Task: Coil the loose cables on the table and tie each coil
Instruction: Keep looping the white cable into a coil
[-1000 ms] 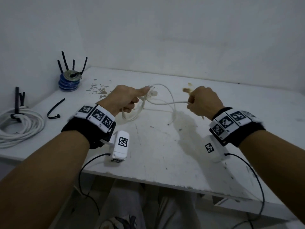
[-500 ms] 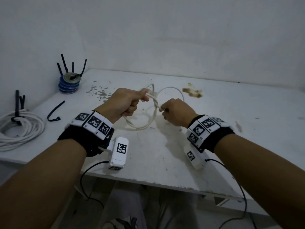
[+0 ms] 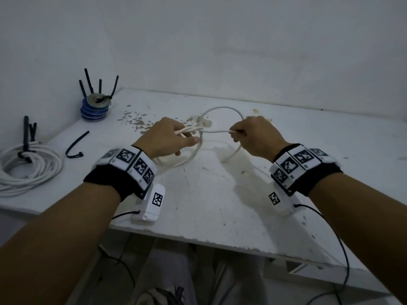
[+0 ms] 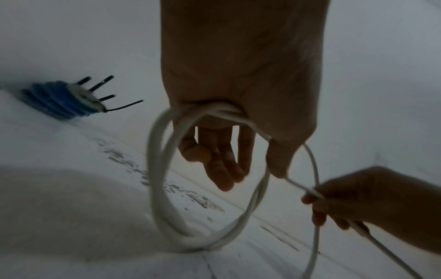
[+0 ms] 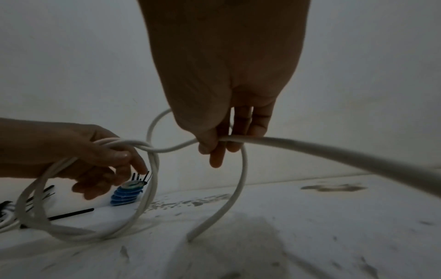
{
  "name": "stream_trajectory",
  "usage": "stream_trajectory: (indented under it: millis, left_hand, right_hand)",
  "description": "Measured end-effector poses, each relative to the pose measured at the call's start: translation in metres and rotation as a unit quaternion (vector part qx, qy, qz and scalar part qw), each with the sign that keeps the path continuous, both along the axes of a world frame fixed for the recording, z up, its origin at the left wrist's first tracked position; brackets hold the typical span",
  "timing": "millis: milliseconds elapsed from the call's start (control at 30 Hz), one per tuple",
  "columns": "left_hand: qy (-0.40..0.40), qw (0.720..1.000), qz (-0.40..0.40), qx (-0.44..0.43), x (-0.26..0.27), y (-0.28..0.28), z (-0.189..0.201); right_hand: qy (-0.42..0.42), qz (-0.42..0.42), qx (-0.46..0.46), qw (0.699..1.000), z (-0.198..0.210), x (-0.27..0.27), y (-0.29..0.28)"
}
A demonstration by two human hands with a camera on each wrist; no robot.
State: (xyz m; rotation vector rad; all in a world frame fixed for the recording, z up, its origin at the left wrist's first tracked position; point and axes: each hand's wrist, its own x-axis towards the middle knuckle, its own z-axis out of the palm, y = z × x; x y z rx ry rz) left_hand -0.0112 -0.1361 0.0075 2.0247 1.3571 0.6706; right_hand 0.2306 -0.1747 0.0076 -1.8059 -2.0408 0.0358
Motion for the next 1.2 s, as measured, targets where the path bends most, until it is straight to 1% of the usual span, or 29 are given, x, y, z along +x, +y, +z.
stream_trajectory:
  millis: [33, 67, 100, 167, 267, 333, 367, 467, 567, 633, 733, 833, 900, 967, 1067, 1133, 1200]
  left_hand:
    - [0.023, 0.999, -0.001, 0.034, 0.003, 0.0, -0.001]
    - [0.028, 0.998, -0.001, 0.059, 0.005, 0.0, -0.002]
    - [0.017, 0.997, -0.004, 0.071, 0.007, 0.0, -0.003]
    - [-0.028, 0.997, -0.017, 0.066, 0.009, 0.0, -0.002]
    - [-0.067, 0.996, -0.024, 0.057, 0.011, 0.0, 0.0]
    - [-0.102, 0.994, -0.007, 0.035, 0.01, 0.002, 0.002]
    - [-0.133, 0.991, 0.004, 0.011, 0.009, 0.003, 0.003]
    - [-0.238, 0.969, 0.009, -0.07, 0.01, 0.003, 0.007]
    - [-0.296, 0.949, 0.002, -0.107, 0.015, 0.001, 0.006]
    - [-0.331, 0.935, -0.003, -0.128, 0.015, 0.0, 0.005]
    - [-0.355, 0.924, 0.01, -0.144, 0.009, 0.001, 0.005]
    - [-0.34, 0.929, 0.043, -0.139, 0.001, 0.005, 0.004]
    - [-0.332, 0.931, 0.058, -0.143, -0.001, 0.006, 0.001]
    - [-0.338, 0.925, 0.065, -0.16, 0.002, 0.005, -0.002]
    - [-0.379, 0.9, 0.051, -0.208, 0.011, 0.002, -0.008]
    - [-0.41, 0.879, 0.031, -0.241, 0.017, -0.002, -0.011]
    - [-0.432, 0.864, 0.018, -0.258, 0.02, -0.006, -0.011]
  right_hand:
    - [0.008, 0.016, 0.007, 1.0, 0.002, -0.003, 0.0]
    - [0.016, 0.031, 0.015, 0.999, 0.005, -0.006, 0.0]
    - [0.025, 0.043, 0.025, 0.998, 0.007, -0.008, -0.001]
    - [0.037, 0.054, 0.047, 0.997, 0.01, -0.01, -0.001]
    - [0.033, 0.039, 0.05, 0.997, 0.012, -0.006, -0.002]
    - [0.017, 0.013, 0.042, 0.999, 0.011, 0.002, -0.003]
    - [0.013, -0.004, 0.038, 0.999, 0.01, 0.006, -0.004]
    - [0.021, -0.04, 0.025, 0.999, 0.008, 0.012, -0.006]
    - [0.038, -0.058, -0.01, 0.998, 0.007, 0.008, -0.008]
    - [0.014, -0.068, -0.039, 0.997, 0.007, 0.009, -0.008]
    - [-0.029, -0.107, -0.091, 0.99, 0.008, 0.02, -0.01]
    - [-0.014, -0.139, -0.107, 0.984, 0.01, 0.031, -0.014]
    - [0.041, -0.154, -0.103, 0.982, 0.012, 0.036, -0.014]
    - [0.145, -0.171, -0.084, 0.971, 0.015, 0.033, -0.012]
    - [0.304, -0.165, -0.052, 0.937, 0.015, 0.017, -0.004]
    - [0.364, -0.145, -0.039, 0.919, 0.011, 0.001, -0.003]
    - [0.413, -0.122, -0.037, 0.902, 0.006, -0.014, -0.002]
